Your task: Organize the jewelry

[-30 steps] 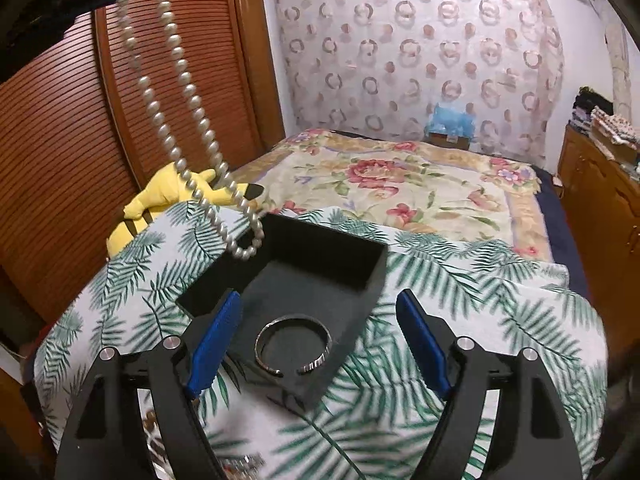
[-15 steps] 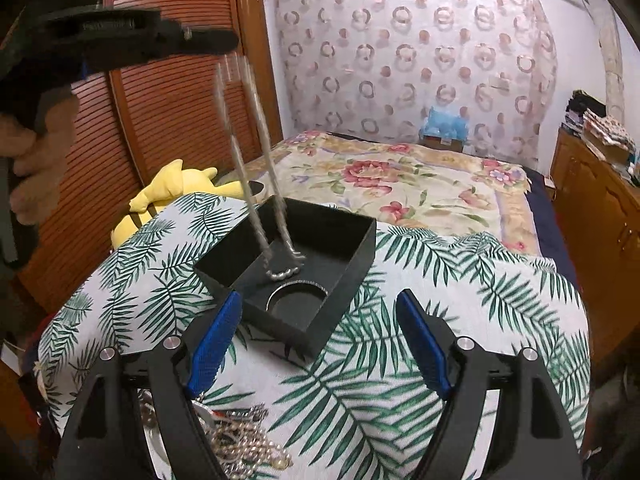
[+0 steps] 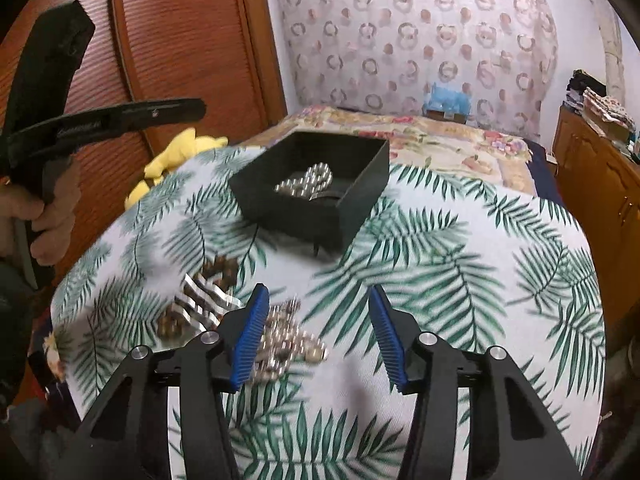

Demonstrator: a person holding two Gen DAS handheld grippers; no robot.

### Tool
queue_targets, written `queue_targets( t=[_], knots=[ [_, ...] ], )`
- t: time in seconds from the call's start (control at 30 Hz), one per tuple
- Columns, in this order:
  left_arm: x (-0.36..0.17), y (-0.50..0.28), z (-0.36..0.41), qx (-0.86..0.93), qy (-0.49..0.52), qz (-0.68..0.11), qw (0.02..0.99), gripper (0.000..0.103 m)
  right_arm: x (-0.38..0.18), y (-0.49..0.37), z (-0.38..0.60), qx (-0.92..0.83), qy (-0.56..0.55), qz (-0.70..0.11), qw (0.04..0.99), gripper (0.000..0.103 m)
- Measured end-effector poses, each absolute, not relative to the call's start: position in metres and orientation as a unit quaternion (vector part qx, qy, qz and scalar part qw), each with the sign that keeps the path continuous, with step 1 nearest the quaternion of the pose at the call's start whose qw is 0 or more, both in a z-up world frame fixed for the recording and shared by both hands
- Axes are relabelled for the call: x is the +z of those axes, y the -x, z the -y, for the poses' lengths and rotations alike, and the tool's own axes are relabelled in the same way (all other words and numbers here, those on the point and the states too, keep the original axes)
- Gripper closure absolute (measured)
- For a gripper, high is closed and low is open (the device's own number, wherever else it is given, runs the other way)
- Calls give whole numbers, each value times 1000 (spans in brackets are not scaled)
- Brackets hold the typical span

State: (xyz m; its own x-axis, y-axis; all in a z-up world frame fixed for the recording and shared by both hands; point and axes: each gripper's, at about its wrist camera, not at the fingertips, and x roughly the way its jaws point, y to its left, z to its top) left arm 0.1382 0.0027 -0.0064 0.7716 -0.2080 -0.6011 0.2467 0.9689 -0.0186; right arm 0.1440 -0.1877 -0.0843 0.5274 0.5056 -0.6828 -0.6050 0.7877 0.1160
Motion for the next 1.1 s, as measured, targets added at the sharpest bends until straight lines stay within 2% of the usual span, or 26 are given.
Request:
queue_targets(
  t=[0.23,0.37,0.5,0.6,1.1],
  knots=[
    [-43,-101,-9,-115,-12,-337,934,67,-99,-134,193,322,85,-388,859,54],
    [-59,-89,-14,-107,-4,-350,930,67,-103,-135,191,325,90,-392,856,56],
    [-66,-84,-17,-103,2,-360,927,67,-106,-145,189,311,98,-393,860,65],
    [-65,-80,-15,-104,-1,-360,927,67,-105,-155,194,300,89,-395,864,67],
    [-66,-76,-10,-114,-3,-363,925,67,-113,-161,170,282,136,-418,853,69]
  ],
)
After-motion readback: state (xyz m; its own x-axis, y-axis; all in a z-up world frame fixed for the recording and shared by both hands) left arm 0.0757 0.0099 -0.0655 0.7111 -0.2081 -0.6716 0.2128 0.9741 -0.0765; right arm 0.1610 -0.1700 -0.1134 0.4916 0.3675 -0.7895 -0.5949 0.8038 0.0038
